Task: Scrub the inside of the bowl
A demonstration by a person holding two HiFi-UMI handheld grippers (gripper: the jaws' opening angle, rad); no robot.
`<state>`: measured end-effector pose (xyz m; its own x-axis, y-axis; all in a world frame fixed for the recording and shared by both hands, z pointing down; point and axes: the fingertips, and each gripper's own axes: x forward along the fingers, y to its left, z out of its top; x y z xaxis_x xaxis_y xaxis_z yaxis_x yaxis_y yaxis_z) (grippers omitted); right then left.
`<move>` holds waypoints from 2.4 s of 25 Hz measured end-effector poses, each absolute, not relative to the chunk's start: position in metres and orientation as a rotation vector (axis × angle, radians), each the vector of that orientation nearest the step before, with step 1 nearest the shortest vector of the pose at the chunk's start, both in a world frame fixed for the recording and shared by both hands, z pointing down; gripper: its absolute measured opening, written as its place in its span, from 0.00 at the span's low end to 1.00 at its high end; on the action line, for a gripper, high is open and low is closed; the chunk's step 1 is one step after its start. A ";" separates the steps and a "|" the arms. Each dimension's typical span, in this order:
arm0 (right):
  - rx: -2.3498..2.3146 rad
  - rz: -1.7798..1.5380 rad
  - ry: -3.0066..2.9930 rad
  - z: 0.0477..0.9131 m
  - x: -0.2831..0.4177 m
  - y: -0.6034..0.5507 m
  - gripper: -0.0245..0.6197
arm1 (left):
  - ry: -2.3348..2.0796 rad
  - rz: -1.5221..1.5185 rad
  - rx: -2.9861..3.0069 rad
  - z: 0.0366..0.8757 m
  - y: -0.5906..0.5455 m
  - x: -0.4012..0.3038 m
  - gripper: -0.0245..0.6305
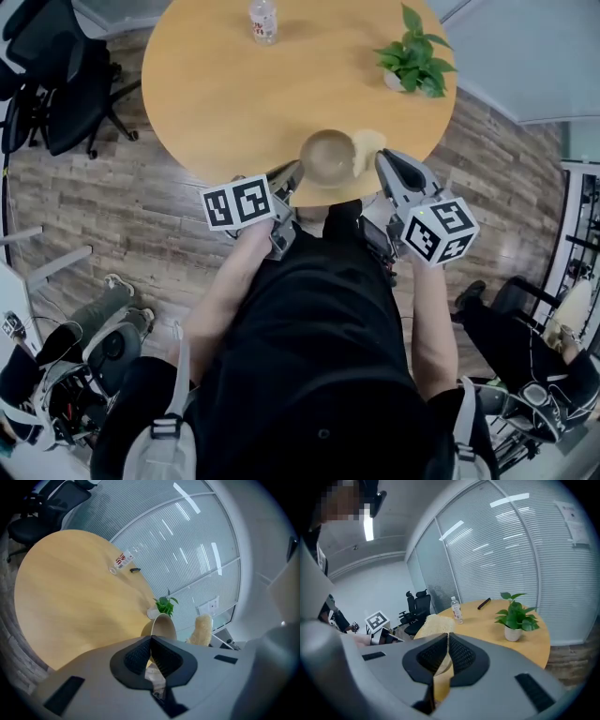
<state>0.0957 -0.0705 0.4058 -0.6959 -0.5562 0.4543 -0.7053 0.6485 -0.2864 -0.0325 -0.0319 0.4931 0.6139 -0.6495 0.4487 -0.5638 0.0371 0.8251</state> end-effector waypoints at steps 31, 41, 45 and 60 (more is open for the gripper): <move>1.143 0.942 -2.461 0.430 0.153 -0.043 0.08 | -1.058 0.004 1.382 0.598 -0.029 -0.047 0.09; 1.125 0.934 -2.477 0.428 0.147 -0.051 0.08 | -1.093 -0.002 1.349 0.604 -0.022 -0.061 0.19; 1.074 0.956 -2.524 0.422 0.140 -0.056 0.08 | -1.094 0.021 1.373 0.600 -0.017 -0.064 0.19; 0.913 0.799 -2.634 0.409 0.103 -0.061 0.08 | -1.134 0.045 1.854 0.496 -0.023 -0.075 0.06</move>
